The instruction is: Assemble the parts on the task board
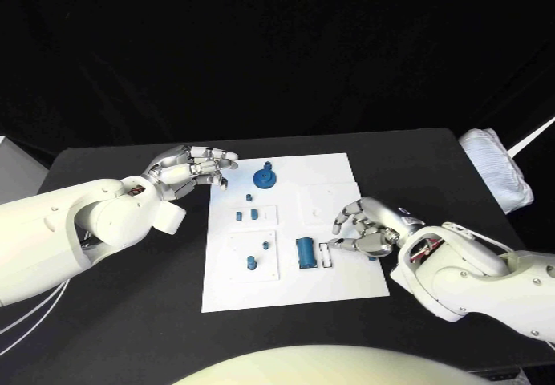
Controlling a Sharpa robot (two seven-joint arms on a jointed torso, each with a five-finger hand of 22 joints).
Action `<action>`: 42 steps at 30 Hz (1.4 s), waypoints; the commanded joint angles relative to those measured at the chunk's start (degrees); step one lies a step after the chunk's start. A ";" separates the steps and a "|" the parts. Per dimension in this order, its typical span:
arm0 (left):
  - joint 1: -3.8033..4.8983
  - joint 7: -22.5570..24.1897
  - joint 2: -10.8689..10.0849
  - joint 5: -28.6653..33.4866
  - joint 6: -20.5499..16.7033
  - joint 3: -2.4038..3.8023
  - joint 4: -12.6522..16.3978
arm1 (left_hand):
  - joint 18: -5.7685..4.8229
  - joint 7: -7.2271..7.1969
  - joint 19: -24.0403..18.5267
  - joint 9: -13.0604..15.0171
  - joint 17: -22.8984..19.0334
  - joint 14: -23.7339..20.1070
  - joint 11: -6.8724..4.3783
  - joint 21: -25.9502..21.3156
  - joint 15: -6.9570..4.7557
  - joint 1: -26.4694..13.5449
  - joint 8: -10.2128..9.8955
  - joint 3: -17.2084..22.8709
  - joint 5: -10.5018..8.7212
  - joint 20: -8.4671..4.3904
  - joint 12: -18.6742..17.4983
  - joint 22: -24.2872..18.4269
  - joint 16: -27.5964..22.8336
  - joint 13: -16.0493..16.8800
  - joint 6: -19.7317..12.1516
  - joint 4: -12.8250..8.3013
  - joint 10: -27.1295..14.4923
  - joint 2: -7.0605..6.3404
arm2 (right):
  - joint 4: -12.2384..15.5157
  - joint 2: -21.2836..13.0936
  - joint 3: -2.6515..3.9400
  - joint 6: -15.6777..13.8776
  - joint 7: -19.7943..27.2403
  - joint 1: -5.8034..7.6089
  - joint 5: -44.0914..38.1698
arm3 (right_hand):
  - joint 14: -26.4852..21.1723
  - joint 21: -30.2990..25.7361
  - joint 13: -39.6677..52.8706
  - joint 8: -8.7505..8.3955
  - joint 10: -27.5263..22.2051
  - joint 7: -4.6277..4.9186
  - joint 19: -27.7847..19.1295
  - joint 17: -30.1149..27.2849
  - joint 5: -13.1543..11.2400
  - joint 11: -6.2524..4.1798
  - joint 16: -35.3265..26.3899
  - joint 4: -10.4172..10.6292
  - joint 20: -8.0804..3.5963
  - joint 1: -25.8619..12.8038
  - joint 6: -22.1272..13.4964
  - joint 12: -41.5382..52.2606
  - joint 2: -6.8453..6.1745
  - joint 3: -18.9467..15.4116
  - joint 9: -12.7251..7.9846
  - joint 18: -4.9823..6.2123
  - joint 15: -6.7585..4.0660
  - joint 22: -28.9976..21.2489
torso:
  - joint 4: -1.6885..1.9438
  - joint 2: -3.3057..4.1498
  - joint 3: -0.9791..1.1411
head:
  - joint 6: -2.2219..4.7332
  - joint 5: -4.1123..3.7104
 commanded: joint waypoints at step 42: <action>-0.06 1.00 -0.11 -0.11 0.87 0.04 0.33 | 0.83 -0.18 0.39 0.06 -0.07 -0.25 0.07 -0.45 -0.01 -0.36 0.41 -0.33 -0.28 -0.11 0.26 -0.10 -0.16 -0.09 -0.31 -0.06 -0.44 0.30 | -2.25 -3.63 -0.34 12.25 -8.98 -1.97 -7.23 | 5.02 -1.75 9.81 -5.70 2.03 0.88 4.59 10.36 4.32 1.34 -0.66 -0.25 1.52 -1.58 1.05 -3.35 2.63 -3.66 -3.70 0.28 1.21 13.35 | -0.36 -0.10 0.09 | 0.32 -1.60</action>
